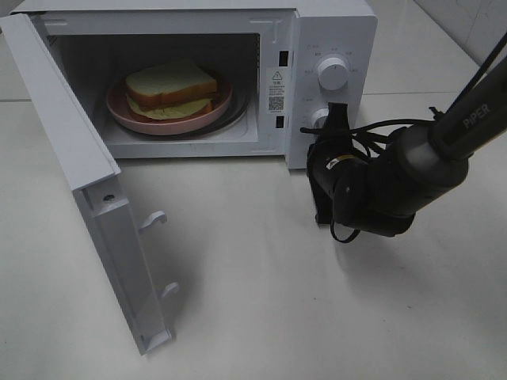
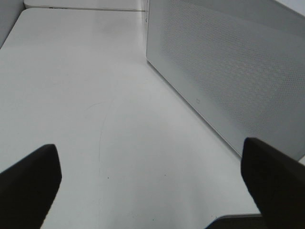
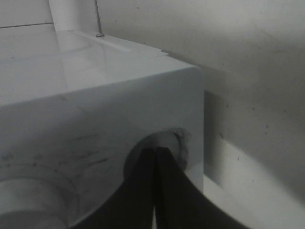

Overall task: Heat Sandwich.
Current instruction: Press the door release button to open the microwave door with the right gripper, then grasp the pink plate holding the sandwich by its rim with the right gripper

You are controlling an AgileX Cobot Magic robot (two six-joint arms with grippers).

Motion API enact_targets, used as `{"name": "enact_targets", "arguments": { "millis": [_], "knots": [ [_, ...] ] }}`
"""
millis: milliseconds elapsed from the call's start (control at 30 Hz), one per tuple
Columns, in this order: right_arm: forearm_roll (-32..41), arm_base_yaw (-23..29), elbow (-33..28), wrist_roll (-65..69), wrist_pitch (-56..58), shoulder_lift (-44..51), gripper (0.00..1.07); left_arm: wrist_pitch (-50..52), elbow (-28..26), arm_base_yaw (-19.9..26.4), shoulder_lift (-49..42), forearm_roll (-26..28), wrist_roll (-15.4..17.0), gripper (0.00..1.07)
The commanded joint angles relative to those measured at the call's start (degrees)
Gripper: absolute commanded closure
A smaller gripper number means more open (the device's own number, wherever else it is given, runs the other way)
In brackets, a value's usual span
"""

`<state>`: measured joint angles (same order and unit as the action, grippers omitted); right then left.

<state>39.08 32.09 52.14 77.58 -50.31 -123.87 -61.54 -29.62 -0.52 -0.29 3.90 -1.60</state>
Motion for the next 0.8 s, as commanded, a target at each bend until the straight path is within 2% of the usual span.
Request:
{"name": "enact_targets", "arguments": {
  "millis": [33, 400, 533, 733, 800],
  "knots": [
    [-2.2, 2.1, -1.9, 0.1, -2.4, 3.2, 1.07, 0.2, 0.1, 0.3, -0.3, -0.1, 0.4, 0.10],
    [-2.2, 3.5, -9.3, -1.5, 0.2, 9.7, 1.07, 0.2, 0.1, 0.3, -0.3, -0.1, 0.4, 0.10],
    [-2.6, 3.5, -13.1, -6.2, 4.6, 14.8, 1.07, 0.2, 0.1, 0.3, -0.3, -0.1, 0.4, 0.10],
    [-3.3, 3.4, -15.6, -12.5, 11.2, 20.6, 1.07, 0.2, 0.1, 0.3, -0.3, -0.1, 0.4, 0.10],
    [-7.0, 3.3, -15.8, -17.6, 17.3, 23.7, 1.07, 0.2, 0.1, 0.3, -0.3, -0.1, 0.4, 0.10]
  ]
}}
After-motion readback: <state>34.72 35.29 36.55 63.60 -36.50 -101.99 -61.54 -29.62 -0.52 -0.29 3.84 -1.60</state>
